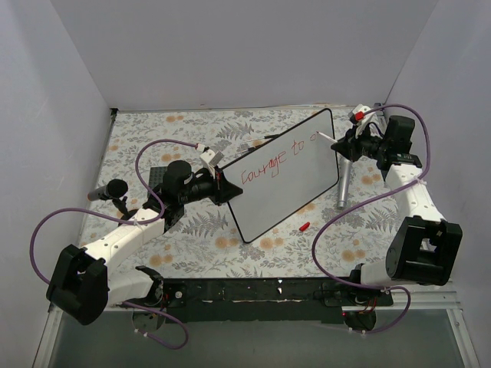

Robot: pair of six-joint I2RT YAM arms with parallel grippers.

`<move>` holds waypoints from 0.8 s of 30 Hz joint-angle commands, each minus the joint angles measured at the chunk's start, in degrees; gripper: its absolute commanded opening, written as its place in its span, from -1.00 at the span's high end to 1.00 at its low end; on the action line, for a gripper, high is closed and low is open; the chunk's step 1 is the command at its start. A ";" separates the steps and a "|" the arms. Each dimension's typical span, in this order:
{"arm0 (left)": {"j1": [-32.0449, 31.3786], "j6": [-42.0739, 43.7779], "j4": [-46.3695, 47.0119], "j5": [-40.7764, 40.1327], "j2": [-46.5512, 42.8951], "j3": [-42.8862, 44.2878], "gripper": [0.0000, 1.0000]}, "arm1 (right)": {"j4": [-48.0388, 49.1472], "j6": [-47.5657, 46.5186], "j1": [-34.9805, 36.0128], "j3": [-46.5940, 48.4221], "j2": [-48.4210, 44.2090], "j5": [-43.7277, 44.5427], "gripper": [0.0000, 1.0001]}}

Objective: Write a sentence on the whiteboard

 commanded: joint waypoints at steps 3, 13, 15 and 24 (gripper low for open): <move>-0.50 5.13 -1.55 0.67 0.01 0.43 1.00 | 0.41 -2.35 0.30 -0.86 -0.66 1.78 0.97; -0.41 5.22 -1.55 0.58 0.36 0.70 1.00 | -1.08 -5.07 0.21 -3.94 -1.98 2.31 0.97; -0.32 5.22 -1.55 0.67 0.36 0.78 1.00 | -1.08 -5.08 0.13 -3.86 -2.07 2.66 0.97; -0.32 5.13 -1.55 0.85 0.54 0.78 1.00 | -0.12 -3.67 -0.05 0.70 -0.22 3.01 0.97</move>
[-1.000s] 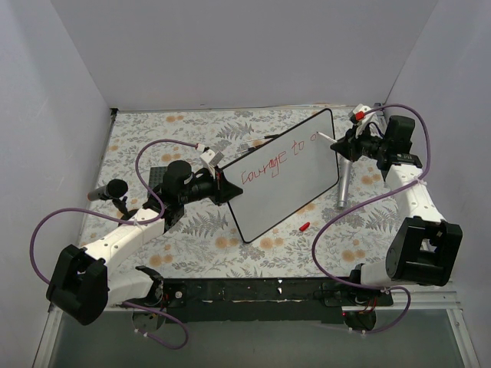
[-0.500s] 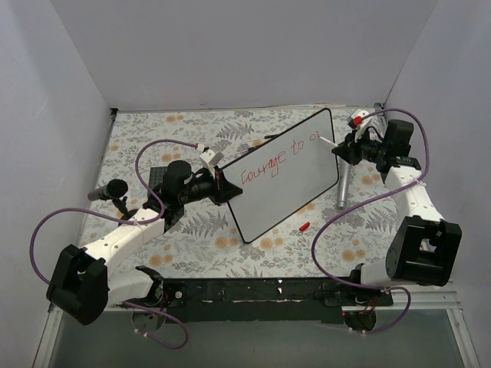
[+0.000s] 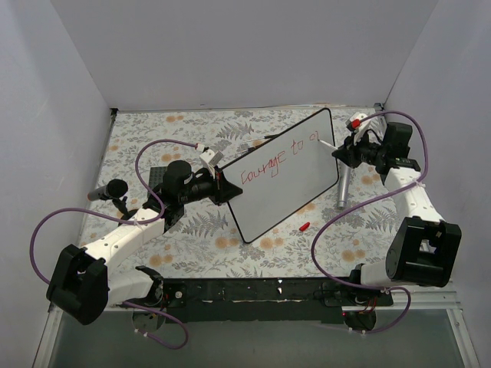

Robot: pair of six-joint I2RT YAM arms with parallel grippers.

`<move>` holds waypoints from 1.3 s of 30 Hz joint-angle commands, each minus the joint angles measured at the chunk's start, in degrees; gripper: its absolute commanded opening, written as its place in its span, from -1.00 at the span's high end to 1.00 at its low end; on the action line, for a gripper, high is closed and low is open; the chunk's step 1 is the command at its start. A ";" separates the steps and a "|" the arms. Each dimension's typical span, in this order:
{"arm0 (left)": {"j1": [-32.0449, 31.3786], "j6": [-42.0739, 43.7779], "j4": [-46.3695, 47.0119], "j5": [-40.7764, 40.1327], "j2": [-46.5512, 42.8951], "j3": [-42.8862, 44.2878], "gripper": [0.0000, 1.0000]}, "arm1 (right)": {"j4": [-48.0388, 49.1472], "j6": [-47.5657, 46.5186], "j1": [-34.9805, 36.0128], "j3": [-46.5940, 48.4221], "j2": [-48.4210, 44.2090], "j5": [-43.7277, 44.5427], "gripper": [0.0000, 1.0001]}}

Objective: Write a sentence on the whiteboard

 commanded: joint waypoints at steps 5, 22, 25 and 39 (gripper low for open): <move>-0.50 5.31 -1.24 1.07 0.56 0.70 1.00 | 1.85 1.47 -0.01 6.71 1.49 0.92 0.97; -0.41 5.48 -1.33 0.89 0.13 0.52 1.00 | 0.45 -0.46 -0.88 3.29 -1.59 0.56 0.97; -0.50 5.39 -1.33 0.89 0.12 0.52 1.00 | 0.10 -0.72 -1.50 3.20 -1.76 0.04 0.97; -0.41 5.22 -1.42 0.80 -0.49 0.17 1.00 | -0.08 0.33 -2.11 1.71 -5.98 -3.74 0.97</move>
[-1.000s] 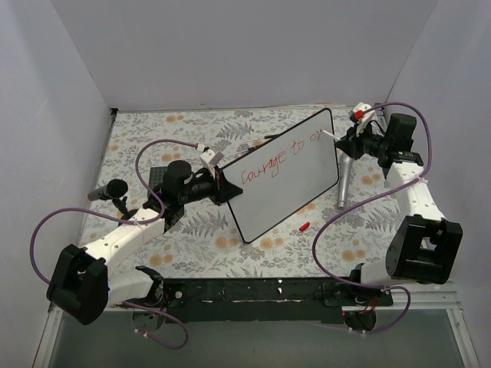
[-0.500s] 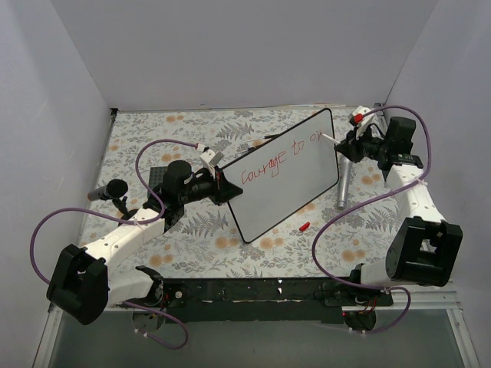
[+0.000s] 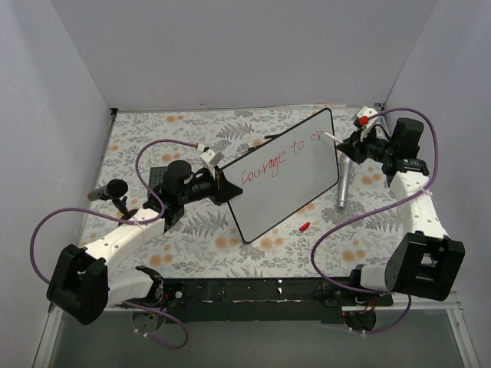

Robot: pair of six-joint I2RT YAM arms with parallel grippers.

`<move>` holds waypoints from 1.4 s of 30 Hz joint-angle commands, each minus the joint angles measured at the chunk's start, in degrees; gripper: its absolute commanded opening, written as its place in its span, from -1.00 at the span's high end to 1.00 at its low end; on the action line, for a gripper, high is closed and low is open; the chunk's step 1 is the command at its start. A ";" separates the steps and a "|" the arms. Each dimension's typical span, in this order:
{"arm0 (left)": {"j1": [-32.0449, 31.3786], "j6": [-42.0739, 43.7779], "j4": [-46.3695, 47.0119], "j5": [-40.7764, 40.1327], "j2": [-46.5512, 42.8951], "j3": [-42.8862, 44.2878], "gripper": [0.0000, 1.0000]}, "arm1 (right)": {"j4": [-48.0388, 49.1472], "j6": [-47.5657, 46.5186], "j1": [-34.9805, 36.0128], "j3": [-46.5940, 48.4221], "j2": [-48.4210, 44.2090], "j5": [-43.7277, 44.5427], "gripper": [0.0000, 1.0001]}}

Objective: Write a sentence on the whiteboard

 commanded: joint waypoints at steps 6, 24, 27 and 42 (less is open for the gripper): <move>-0.41 5.26 -1.66 0.85 -0.27 0.32 1.00 | 1.67 0.81 -1.18 -1.62 -1.28 -2.65 0.97; -0.50 5.35 -1.66 1.02 -0.10 0.32 1.00 | 1.85 -0.68 -2.76 -1.97 -0.49 -4.41 0.97; -0.50 5.35 -1.57 1.02 -0.10 0.32 1.00 | 1.76 -0.77 -2.67 -2.06 -0.49 -4.59 0.97; -0.41 5.35 -1.66 0.94 -0.45 0.15 1.00 | 1.85 -1.12 -2.76 -2.41 -0.75 -5.20 0.97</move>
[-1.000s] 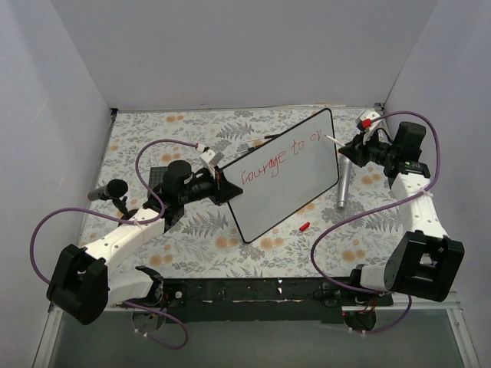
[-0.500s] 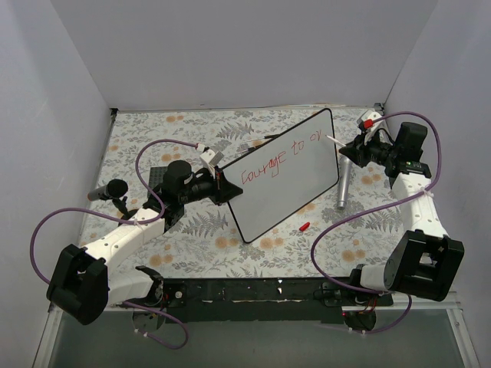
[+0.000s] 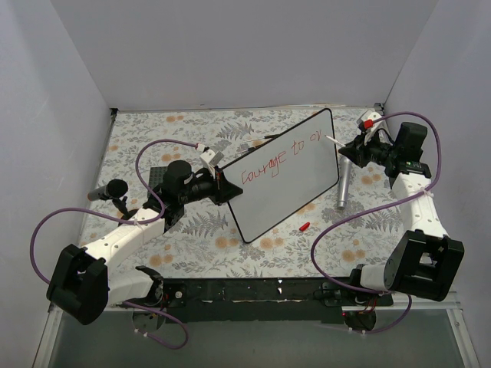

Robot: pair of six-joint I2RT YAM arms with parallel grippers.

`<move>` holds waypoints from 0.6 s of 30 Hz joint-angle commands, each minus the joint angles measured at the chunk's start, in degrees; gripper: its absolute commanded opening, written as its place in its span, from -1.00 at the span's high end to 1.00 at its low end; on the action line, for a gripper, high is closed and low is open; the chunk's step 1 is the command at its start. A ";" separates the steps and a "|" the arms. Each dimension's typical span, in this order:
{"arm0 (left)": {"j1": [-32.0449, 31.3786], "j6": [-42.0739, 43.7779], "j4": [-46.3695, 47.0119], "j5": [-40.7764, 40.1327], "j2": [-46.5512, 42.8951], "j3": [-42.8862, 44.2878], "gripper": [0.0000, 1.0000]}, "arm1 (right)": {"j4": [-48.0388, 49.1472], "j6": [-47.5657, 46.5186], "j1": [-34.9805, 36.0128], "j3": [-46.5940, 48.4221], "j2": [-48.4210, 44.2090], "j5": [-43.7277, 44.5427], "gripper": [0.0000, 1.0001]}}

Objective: Write a sentence on the whiteboard

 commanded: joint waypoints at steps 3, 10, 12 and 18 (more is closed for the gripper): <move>-0.50 5.33 -1.57 0.91 -0.45 0.15 1.00 | 1.83 -0.73 -0.14 -0.53 -0.32 -1.60 0.97; -0.41 5.33 -1.57 0.91 -0.53 0.06 1.00 | 1.83 -0.82 -0.14 -0.62 -0.49 -1.77 0.97; -0.41 5.33 -1.57 0.91 -0.62 0.06 1.00 | 1.82 -0.90 -0.23 -0.62 -0.41 -1.77 0.97; -0.41 5.15 -1.57 0.91 -0.80 0.06 1.00 | 1.74 -1.87 -0.14 -0.80 -0.23 -1.68 0.97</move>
